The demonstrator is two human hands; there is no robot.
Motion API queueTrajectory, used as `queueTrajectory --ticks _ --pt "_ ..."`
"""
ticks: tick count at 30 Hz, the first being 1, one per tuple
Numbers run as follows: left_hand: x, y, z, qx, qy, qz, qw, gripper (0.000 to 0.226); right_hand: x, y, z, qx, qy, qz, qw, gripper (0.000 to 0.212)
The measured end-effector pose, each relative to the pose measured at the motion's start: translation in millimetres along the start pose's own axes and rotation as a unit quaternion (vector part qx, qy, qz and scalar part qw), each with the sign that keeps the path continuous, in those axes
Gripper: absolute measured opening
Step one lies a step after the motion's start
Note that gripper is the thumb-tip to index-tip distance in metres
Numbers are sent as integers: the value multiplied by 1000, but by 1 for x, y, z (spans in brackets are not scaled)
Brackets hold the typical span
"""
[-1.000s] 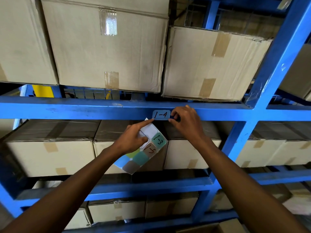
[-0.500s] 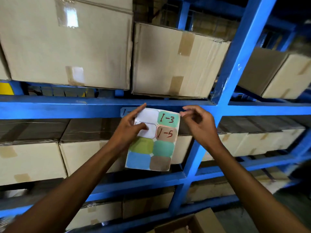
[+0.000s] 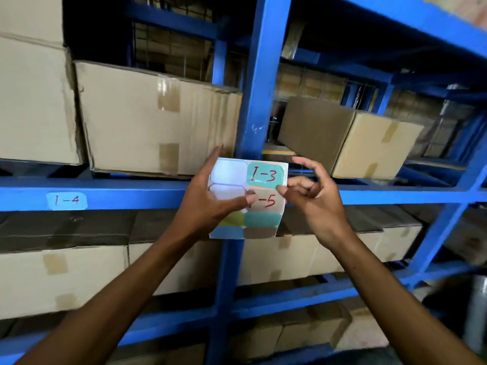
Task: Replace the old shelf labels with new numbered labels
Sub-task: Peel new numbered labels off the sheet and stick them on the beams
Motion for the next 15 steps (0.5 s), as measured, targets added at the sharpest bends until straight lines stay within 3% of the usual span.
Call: queueTrajectory --ticks 6,15 --pt "39 -27 65 52 0 67 996 117 -31 -24 -66 15 34 -78 996 38" --pt "88 -69 112 3 54 148 987 104 -58 -54 -106 77 97 -132 983 30"
Point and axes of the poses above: each hand's wrist, its own y-axis away from the middle knuckle, its own z-axis out of the palm, x = y × z, the point moved 4 cm from there along -y, towards the middle knuckle, and after that the axes turned 4 degrees about -z, right-handed, at the moved point
